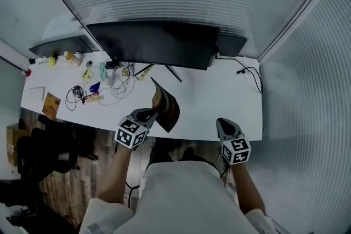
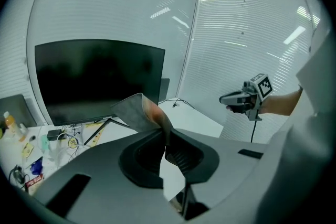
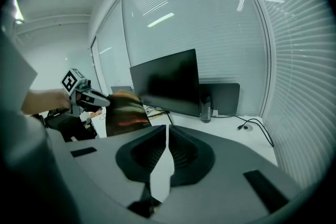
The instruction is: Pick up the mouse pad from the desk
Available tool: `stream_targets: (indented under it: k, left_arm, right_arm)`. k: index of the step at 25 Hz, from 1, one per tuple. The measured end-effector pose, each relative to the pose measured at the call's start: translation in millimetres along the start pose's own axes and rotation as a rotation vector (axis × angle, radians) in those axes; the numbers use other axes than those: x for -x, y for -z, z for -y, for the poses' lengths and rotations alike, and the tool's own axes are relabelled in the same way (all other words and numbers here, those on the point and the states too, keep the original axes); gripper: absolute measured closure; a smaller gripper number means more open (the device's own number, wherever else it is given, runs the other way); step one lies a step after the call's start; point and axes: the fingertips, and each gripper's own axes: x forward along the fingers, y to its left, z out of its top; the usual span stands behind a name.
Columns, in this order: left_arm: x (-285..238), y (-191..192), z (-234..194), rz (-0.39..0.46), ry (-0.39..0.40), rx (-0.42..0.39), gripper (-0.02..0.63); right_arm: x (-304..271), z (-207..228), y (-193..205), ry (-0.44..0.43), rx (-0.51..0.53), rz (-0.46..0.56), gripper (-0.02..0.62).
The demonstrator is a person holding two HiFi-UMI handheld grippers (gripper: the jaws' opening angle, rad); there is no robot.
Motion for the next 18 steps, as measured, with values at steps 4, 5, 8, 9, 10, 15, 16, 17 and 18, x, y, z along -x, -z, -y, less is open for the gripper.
stream_targets:
  k: [4,5,8,9,10,15,16,17,18]
  left_arm:
    - [24.5,-2.8,1.0,0.029,-0.056,0.009,0.569]
    - [30.7,-2.7,0.6,0.039,-0.071,0.013,0.569]
    - [53.0,-0.7,1.0,0.078,-0.102,0.039,0.569]
    - [61.4,-0.1,1.0,0.092,-0.108,0.047,0.569]
    - [69.9,0.4,0.4,0.105,-0.116,0.053,0.569]
    - [110.7,-0.5,-10.5,0.171,-0.166,0.06,0.569]
    - [117.8,-1.8,-13.0,0.183,-0.175,0.055,0.569]
    - [124.3,-3.4,-15.3,0.194,-0.184,0.048,0.568]
    - [130.4,-5.1,-17.6,0.203,-0.192,0.036,0.568]
  right_arm:
    - [1.4,-2.3,-7.4,-0.036,0.048,0.015,0.56]
    - [0.3,-3.0,-9.3,-0.039,0.064,0.021,0.56]
    - [-0.1,-7.9,-14.0,-0.036,0.089,0.039,0.56]
    - [0.6,-10.6,-16.1,-0.033,0.087,0.047,0.56]
    - [1.4,-13.7,-18.6,-0.029,0.086,0.057,0.56]
    - [6.9,-32.7,-32.5,0.002,0.096,0.108,0.56]
    - [8.3,-36.5,-35.1,0.009,0.093,0.117,0.56]
    - [9.9,-40.7,-37.7,0.016,0.091,0.126,0.56]
    - [11.5,-45.1,-40.5,0.021,0.091,0.136,0.56]
